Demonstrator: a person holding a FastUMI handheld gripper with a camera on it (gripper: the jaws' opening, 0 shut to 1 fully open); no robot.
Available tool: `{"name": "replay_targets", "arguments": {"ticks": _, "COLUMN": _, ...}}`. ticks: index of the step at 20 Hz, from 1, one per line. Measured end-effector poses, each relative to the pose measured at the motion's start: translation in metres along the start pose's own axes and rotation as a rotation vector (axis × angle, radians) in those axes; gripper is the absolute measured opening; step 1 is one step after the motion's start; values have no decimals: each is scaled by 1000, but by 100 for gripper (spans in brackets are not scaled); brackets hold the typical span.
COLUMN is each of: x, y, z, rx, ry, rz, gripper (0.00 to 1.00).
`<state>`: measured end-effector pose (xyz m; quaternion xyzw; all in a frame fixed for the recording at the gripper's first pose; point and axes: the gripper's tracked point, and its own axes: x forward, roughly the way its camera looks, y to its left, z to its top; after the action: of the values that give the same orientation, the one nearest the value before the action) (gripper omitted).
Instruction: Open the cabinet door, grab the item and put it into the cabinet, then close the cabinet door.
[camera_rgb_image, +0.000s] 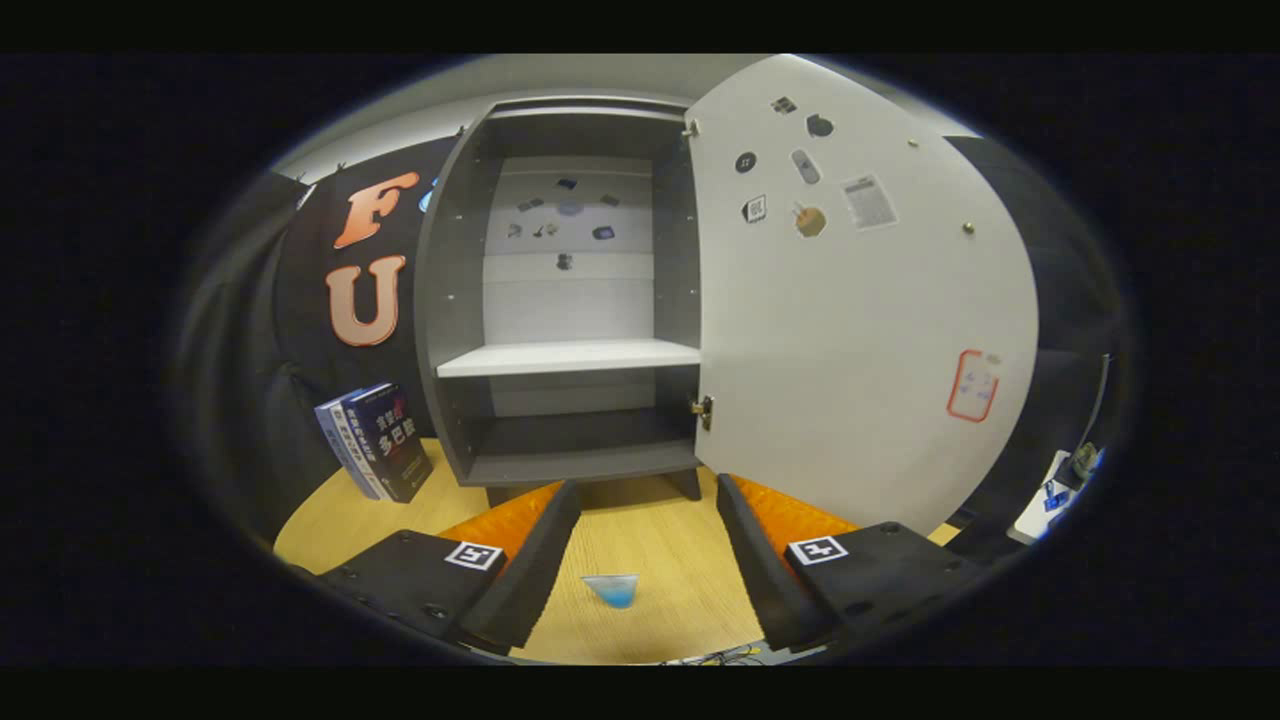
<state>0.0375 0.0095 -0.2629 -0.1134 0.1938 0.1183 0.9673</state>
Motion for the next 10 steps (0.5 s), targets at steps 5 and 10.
{"name": "replay_targets", "arguments": {"ticks": 5, "x": 26, "y": 14, "z": -59, "rx": -22, "ry": 109, "rz": 54, "gripper": 98}}
{"name": "replay_targets", "arguments": {"ticks": 10, "x": 45, "y": 15, "z": -113, "rx": -33, "ry": 212, "rz": 70, "gripper": 98}}
